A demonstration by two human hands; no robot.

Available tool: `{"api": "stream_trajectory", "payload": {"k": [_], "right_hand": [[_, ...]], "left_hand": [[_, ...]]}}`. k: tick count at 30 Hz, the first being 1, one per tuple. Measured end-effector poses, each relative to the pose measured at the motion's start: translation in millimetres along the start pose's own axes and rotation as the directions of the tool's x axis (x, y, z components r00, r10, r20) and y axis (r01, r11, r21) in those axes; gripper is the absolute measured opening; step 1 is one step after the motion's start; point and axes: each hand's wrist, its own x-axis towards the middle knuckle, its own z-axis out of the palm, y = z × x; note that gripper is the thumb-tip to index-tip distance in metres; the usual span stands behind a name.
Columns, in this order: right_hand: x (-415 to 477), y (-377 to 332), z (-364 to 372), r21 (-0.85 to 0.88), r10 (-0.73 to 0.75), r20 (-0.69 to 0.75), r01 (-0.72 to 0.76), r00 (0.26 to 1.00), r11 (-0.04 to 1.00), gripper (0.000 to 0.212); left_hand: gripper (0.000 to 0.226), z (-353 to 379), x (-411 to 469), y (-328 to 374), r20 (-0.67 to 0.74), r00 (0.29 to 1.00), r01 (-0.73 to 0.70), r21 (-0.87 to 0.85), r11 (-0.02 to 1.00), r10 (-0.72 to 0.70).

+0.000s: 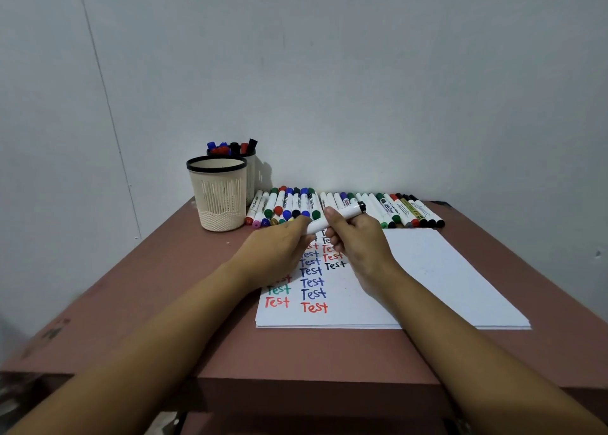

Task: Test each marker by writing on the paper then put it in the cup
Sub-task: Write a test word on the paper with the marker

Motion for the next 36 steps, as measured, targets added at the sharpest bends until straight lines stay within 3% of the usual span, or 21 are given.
{"api": "stream_trajectory", "payload": {"k": [8,18,25,30,33,36], "right_hand": [[3.2,3.1,-2.0,0.074,-0.049,0.102,0.042,0.994,0.996,0.020],[5.6,3.0,-6.6,0.050,-0.118,0.109,0.113,0.987,0.992,0.022],[0.9,-1.5,-6.7,0.088,-0.072,0.100,0.063,0.992,0.994,0.020],[0.7,-10.4,-9.0,0.480,0.112,-0.020,-0.089,0.993,0.873,0.010],[1.2,-8.2,-13.7,0.526,0.192,0.004,-0.166,0.981,0.834,0.009],[1.1,-2.7,-17.7,0.447,0.182,0.013,-0.168,0.983,0.878,0.006]], "left_hand": [[0.029,2.2,-0.6,-3.6,-0.107,0.994,-0.020,-0.237,0.971,-0.006],[0.022,-0.9,-1.3,-2.2,-0.089,0.994,0.009,-0.509,0.861,-0.064],[0.028,1.1,-0.5,-7.7,-0.059,0.989,0.086,-0.507,0.858,-0.134],[0.020,-1.4,-0.8,-10.2,-0.057,0.938,0.225,-0.650,0.726,-0.342],[0.033,2.2,3.1,-20.9,-0.074,0.888,0.265,-0.726,0.635,-0.454],[0.036,1.4,4.0,-28.1,-0.010,0.857,0.321,-0.772,0.549,-0.516]]}}
